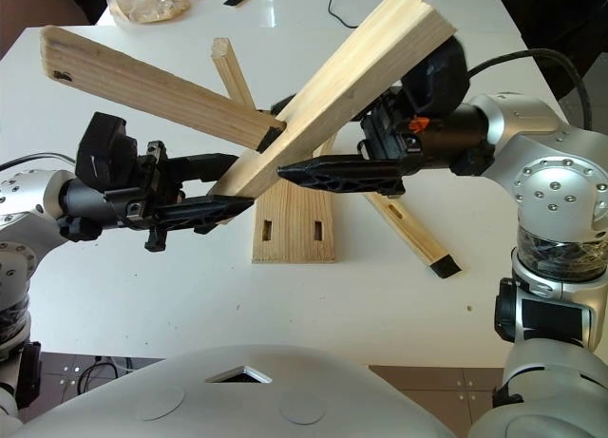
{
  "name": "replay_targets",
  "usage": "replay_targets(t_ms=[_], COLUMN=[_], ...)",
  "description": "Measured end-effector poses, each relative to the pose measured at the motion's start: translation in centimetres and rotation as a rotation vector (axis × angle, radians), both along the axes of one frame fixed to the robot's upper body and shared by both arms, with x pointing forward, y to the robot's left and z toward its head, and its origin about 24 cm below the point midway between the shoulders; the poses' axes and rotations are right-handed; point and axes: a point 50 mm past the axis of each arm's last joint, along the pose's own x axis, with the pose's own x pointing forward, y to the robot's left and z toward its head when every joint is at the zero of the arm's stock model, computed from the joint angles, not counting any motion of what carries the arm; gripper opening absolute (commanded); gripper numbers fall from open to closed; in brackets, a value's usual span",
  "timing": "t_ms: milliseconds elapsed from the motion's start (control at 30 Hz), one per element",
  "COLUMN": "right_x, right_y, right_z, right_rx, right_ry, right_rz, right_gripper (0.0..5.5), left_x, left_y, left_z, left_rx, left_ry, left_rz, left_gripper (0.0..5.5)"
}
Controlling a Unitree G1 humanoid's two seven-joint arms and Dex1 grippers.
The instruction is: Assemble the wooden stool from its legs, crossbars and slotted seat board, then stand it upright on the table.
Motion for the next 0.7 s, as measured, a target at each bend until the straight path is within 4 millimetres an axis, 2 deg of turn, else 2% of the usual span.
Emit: replay_targets(t_ms=[200,467,600,633,700], right_x=[0.1,0.1,0.0,0.0,0.0], right_y=[0.1,0.1,0.0,0.0,-0.2], right_z=[-0.5,-1.1,-1.5,-1.6,-1.6], right_rx=[-0.053,-0.087,-0.106,-0.107,-0.102], right_ry=[-0.013,-0.017,-0.013,-0.008,-0.009], right_rz=[-0.006,-0.024,-0.024,-0.025,-0.032], right_gripper=[2.03,2.01,2.01,2.0,2.0], left_x=[0.3,0.5,0.6,0.6,0.5], left_y=[-0.7,-0.8,-0.7,-0.8,-0.7], left_z=[0.1,-0.7,-1.4,-1.5,-1.9], left_rx=[0.006,0.037,0.055,0.058,0.092], left_ry=[-0.03,-0.06,0.016,0.041,0.056], left_rz=[-0.005,0.014,0.003,-0.002,0.001], left_gripper=[2.01,2.01,2.01,2.37,2.63])
